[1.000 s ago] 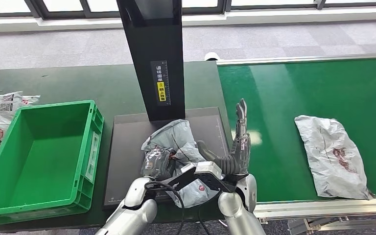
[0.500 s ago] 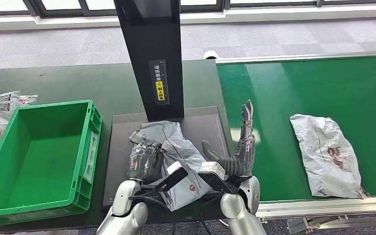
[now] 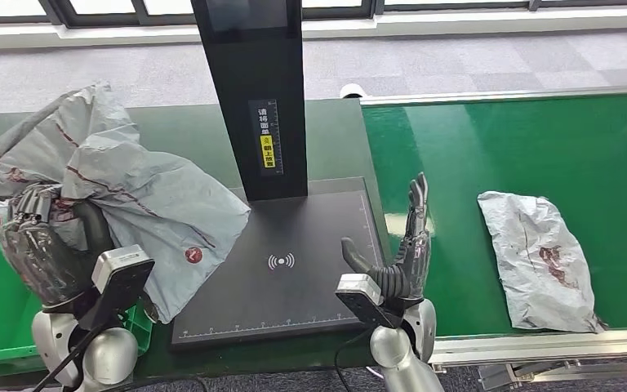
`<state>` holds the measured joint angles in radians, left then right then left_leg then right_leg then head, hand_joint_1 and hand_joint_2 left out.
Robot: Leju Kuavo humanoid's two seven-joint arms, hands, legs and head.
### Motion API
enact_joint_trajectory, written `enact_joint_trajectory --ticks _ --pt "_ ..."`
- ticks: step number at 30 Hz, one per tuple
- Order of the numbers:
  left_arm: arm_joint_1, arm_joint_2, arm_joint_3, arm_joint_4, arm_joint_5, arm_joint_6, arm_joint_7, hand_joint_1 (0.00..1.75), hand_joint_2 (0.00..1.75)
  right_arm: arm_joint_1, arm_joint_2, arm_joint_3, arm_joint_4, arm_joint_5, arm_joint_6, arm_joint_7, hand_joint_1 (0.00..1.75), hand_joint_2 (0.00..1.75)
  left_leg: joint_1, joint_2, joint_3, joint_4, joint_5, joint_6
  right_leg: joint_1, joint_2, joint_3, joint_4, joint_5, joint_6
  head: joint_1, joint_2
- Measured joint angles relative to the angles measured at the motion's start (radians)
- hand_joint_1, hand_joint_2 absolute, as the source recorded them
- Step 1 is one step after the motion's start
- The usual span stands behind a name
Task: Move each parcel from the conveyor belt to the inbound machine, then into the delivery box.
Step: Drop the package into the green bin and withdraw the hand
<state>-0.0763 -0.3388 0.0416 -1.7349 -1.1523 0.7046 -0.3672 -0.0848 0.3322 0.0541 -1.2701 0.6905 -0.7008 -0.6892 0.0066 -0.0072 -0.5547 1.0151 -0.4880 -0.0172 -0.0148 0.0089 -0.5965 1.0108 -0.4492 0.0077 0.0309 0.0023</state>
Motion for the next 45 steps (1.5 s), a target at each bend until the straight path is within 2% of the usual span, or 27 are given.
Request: enact_joint_trajectory --ticks 8,15,35,40,45 --pt "0.012 0.001 0.022 -0.086 -0.06 -0.003 0.046 1.75 1.75 0.0 0.0 -0.001 0.0 -0.01 0.005 -0.009 0.0 1.75 0.0 0.0 0.001 0.0 0.0 0.0 0.0 0.0 0.0 0.0 0.0 0.0 0.0 0.0" --pt "0.017 0.001 0.055 -0.086 -0.064 -0.003 0.056 1.75 1.75 0.0 0.0 -0.001 0.0 -0.012 0.014 -0.008 0.0 1.75 0.0 0.0 0.001 0.0 0.0 0.0 0.0 0.0 0.0 0.0 0.0 0.0 0.0 0.0" --pt "0.019 0.001 0.074 -0.076 -0.056 -0.003 0.038 1.75 1.75 0.001 0.0 -0.001 0.0 -0.011 0.017 -0.009 0.0 1.75 0.0 0.001 0.001 0.0 0.0 0.0 0.0 0.0 0.0 0.0 0.0 0.0 0.0 0.0" --pt "-0.001 0.002 0.169 0.043 -0.053 -0.004 -0.003 1.75 1.75 0.012 0.0 -0.001 0.0 -0.006 0.037 -0.009 0.0 1.75 0.0 0.001 0.001 0.0 0.0 0.0 0.0 0.001 0.0 0.0 0.0 0.0 0.0 0.0" --pt "-0.111 -0.001 0.403 0.333 0.038 -0.005 -0.201 1.75 1.75 0.026 0.0 -0.001 -0.006 0.0 0.041 -0.009 0.0 1.75 0.0 0.001 0.001 0.0 0.001 -0.002 0.001 0.001 0.0 0.0 0.001 -0.001 0.0 0.0"
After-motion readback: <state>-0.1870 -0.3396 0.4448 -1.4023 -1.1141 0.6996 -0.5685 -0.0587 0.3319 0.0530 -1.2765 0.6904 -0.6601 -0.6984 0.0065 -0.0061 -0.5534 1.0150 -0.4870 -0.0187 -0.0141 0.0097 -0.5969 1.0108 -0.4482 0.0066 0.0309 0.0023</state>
